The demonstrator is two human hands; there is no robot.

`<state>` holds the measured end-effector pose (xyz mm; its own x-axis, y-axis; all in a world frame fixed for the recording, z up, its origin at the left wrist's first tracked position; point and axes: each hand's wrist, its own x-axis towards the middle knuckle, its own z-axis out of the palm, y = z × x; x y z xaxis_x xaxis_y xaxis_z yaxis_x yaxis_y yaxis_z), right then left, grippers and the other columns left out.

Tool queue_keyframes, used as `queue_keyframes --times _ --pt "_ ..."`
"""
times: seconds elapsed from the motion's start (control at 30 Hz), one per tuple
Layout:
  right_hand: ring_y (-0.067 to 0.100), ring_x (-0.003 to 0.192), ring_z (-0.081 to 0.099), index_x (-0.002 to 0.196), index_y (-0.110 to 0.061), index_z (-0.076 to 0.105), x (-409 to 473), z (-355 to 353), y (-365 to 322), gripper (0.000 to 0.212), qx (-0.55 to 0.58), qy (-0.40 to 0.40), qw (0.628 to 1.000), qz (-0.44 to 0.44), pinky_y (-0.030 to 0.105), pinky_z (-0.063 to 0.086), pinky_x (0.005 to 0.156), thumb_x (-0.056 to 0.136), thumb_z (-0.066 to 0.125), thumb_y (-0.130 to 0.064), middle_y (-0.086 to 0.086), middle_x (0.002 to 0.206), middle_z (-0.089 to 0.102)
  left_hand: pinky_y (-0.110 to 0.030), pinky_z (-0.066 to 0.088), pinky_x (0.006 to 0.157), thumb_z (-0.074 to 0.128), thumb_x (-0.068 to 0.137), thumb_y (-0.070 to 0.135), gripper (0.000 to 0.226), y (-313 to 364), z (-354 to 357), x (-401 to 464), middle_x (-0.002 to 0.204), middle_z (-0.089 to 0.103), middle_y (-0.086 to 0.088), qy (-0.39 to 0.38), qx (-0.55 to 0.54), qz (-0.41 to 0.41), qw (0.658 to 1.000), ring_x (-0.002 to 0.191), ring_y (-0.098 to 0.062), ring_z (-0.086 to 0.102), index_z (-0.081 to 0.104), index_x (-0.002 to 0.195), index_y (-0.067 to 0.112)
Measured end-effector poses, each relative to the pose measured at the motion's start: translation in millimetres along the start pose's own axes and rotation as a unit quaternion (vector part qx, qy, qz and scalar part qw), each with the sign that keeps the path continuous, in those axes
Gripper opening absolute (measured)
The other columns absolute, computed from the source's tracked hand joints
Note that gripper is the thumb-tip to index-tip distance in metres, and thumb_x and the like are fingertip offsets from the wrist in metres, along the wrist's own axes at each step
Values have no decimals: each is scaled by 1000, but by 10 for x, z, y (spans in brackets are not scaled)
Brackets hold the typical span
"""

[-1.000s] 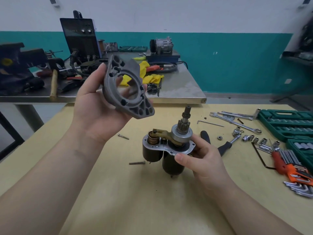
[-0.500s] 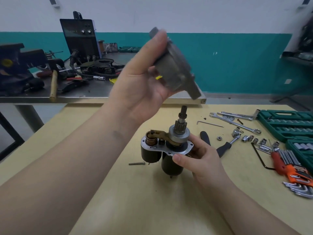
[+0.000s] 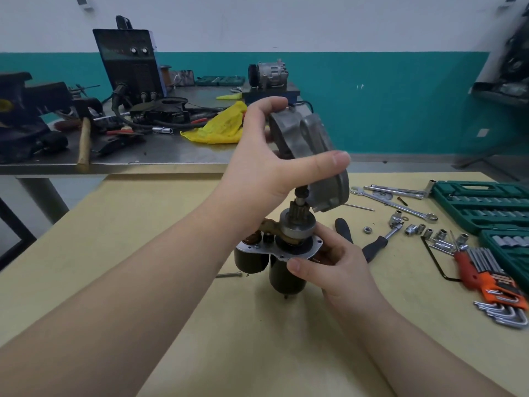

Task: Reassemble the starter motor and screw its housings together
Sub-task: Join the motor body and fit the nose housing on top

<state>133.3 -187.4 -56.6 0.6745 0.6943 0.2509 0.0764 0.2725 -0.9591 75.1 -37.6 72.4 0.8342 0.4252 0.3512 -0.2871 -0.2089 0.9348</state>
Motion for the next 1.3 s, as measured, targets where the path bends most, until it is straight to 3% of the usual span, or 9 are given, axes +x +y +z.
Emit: queue_keyframes --times 0.07,0.23,0.4,0.63,0.8,0.9,1.03,1.13,1.3 --pt "15 111 75 123 -40 78 -1 16 -19 56 -4 4 1000 -1 13 57 85 78 86 -7 0 118 81 -35 65 88 99 54 49 98 13 -31 19 105 72 20 -5 -2 -2 1000 105 -12 77 47 137 40" --pt "19 113 75 124 -34 78 -7 9 -30 54 3 7 1000 1 17 57 88 77 85 -7 4 118 80 -42 65 80 93 75 16 66 26 -69 45 117 71 -14 -34 -123 -14 992 97 -30 79 47 123 18" --pt "16 114 75 122 -40 78 -20 4 -35 53 -6 11 1000 4 14 56 89 74 88 -18 -1 119 81 -43 65 78 83 84 4 46 16 -211 85 109 64 -21 -45 -132 -22 990 84 -30 76 46 109 14" --pt "15 118 73 125 -42 75 -7 -6 -7 56 -28 16 999 16 31 55 96 72 91 -33 -4 123 79 -40 65 87 82 77 0 47 -28 -495 99 113 67 -17 -126 -65 -29 989 102 -36 76 54 113 11" --pt "21 117 74 124 -33 77 -11 -27 9 51 2 4 1000 2 20 58 90 76 90 -26 3 121 79 -38 63 94 87 76 5 66 -66 -756 53 130 74 3 -201 68 -22 977 117 -24 75 65 135 22" --pt "23 120 73 126 -34 76 4 -48 21 54 -2 0 1000 1 24 60 92 75 90 -26 2 124 79 -35 64 92 92 75 2 77 -108 -841 -19 135 73 6 -235 121 -23 964 120 -21 74 62 140 30" --pt "21 121 72 126 -37 76 8 -54 22 54 -8 -3 1000 0 29 62 91 75 89 -26 0 125 78 -38 64 94 94 73 -2 74 -229 -815 -153 132 75 1 -197 93 20 976 118 -24 75 63 134 27" --pt "23 120 73 124 -33 78 7 -51 30 52 8 -1 1000 -3 25 60 93 74 89 -24 4 124 79 -44 64 95 97 71 8 69 -350 -748 -253 131 75 -2 -155 72 52 984 121 -27 74 65 130 25" --pt "25 118 74 120 -28 79 12 -51 57 47 30 -5 999 -17 26 59 94 75 89 -19 7 120 80 -47 65 93 96 71 13 71 -489 -642 -308 134 74 -4 -132 20 39 990 125 -26 72 61 131 27"
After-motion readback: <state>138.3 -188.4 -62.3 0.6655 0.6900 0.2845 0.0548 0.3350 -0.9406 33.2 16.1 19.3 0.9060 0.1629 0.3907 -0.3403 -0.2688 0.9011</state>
